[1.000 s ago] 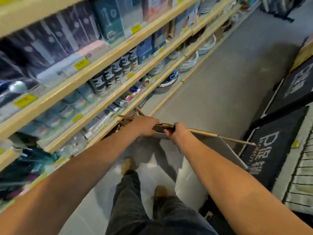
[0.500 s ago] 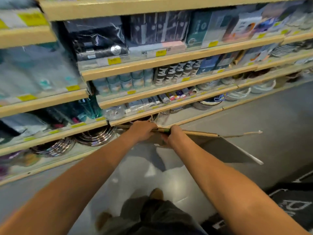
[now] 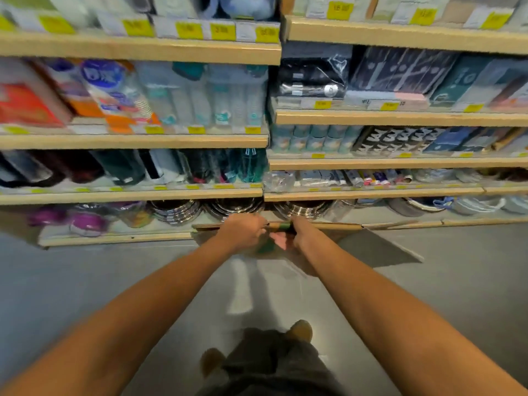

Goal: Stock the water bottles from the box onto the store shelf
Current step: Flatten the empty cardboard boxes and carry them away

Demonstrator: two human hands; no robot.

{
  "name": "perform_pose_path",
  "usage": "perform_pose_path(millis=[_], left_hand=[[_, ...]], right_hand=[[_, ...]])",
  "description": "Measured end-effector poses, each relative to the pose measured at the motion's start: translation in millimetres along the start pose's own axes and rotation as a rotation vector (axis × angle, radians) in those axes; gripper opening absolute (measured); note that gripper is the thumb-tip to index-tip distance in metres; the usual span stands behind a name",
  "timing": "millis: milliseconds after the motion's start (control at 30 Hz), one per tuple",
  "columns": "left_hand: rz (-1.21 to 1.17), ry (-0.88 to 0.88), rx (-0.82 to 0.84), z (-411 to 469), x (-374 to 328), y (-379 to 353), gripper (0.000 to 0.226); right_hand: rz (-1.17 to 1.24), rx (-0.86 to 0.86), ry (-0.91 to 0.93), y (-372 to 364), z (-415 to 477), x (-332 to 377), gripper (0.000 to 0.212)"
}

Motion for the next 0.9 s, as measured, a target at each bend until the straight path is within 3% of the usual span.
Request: perform_pose_path(millis=[167,333,533,633,733,833,900], left_hand=[[0.067,0.172,-0.009,-92.3,94.6,8.6,0.025],[0.076,0.352,-0.043,-187.2,184.4,12.6,0.028],[0.022,0.618,-0.151,-299.1,282.5,8.6,0.029],[-0.061,0.854,-0.264,-351.9,331.1,-1.1,0.031],[-0.129,1.089,-0.433,-406.2,380.6,-13.5,0.039],[-0.232,1.237,-0.665,-454.5,420.7,-14.1,0.026],[-0.297,1.354,-0.727,-481.9,442.9,-12.2,0.019]], right_hand=[[-0.329,0.104,-0.006,-83.7,-21.3,-64.6,0.043],[-0.295,0.124,0.028,-168.7,-28.8,-115.0,0.055],[-0.259,0.234,-0.024,-289.0,-39.3,-187.9,0.037],[-0.372,0.264,-0.095,-352.5,-38.0,-235.6,0.047],[-0.496,0.322,-0.155,-422.8,-35.8,-288.8,0.044],[-0.589,0.373,-0.196,-493.5,-35.9,-341.4,0.046],[-0.637,0.389,-0.213,-536.5,-40.2,-376.4,0.048]])
Point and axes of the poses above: each hand's wrist, its own z-axis towards the middle knuckle, its own y-axis out of the back of the hand, x = y × z, the point moved 6 cm from there along z, towards the middle knuckle, and after that the axes turned 4 degrees about z, right-handed, at the moved point
